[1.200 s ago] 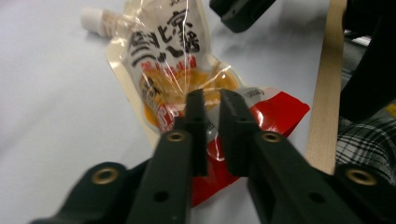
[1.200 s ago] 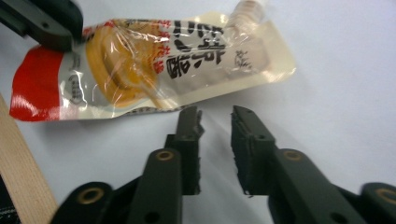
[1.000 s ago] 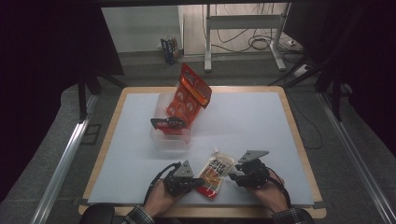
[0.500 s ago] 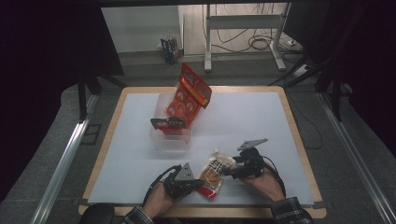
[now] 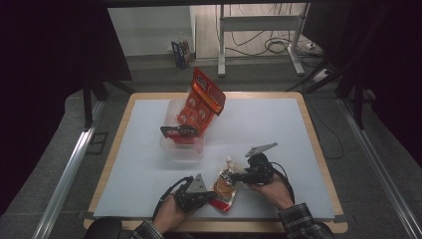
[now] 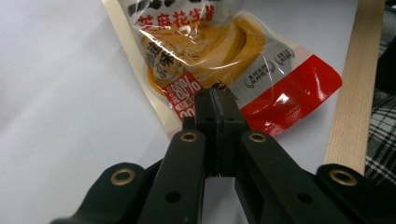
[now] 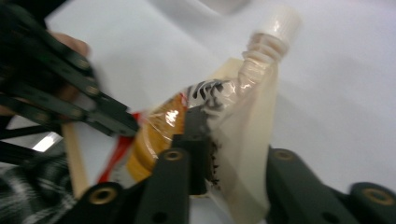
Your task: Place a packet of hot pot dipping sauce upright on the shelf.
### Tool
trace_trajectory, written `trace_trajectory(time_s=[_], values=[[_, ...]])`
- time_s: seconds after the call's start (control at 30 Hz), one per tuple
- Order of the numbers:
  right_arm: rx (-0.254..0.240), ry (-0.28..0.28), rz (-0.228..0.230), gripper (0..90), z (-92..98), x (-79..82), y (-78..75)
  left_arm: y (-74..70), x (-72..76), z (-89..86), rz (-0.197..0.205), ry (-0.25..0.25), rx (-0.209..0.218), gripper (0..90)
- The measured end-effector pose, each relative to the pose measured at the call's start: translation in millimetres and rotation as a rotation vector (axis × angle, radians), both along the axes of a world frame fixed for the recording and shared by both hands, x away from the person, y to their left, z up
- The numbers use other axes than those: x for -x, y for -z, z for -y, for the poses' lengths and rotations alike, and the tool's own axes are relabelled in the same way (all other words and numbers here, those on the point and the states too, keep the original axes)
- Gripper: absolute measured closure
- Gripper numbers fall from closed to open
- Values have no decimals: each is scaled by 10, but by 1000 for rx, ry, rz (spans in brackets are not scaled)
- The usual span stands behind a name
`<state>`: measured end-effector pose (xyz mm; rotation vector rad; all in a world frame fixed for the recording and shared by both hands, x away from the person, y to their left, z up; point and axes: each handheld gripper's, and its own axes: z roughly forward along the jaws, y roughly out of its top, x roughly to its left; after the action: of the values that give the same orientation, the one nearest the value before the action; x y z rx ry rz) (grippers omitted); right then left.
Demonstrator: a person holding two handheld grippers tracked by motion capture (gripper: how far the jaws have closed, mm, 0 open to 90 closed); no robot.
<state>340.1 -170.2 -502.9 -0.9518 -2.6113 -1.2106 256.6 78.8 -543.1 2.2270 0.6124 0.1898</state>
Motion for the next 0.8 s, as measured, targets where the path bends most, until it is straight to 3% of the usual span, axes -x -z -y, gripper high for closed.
trace_trajectory(time_s=[0.13, 0.27, 0.43, 0.63, 0.8], values=[[-59, -16, -20, 842, -7, 23, -88, -1, 5, -8, 6, -1, -4, 900], [-74, -37, -19, 859, -44, 51, -173, -3, 11, -19, 5, -8, 0, 900], [-55, -67, 44, 875, -115, 86, -313, -34, 8, -113, -14, -20, 51, 820], [-55, -43, 117, 883, -95, 56, -549, -77, 7, -206, -43, -35, 123, 716], [-51, -30, 155, 884, -74, 16, -659, -128, 40, -292, -32, -48, 135, 610]])
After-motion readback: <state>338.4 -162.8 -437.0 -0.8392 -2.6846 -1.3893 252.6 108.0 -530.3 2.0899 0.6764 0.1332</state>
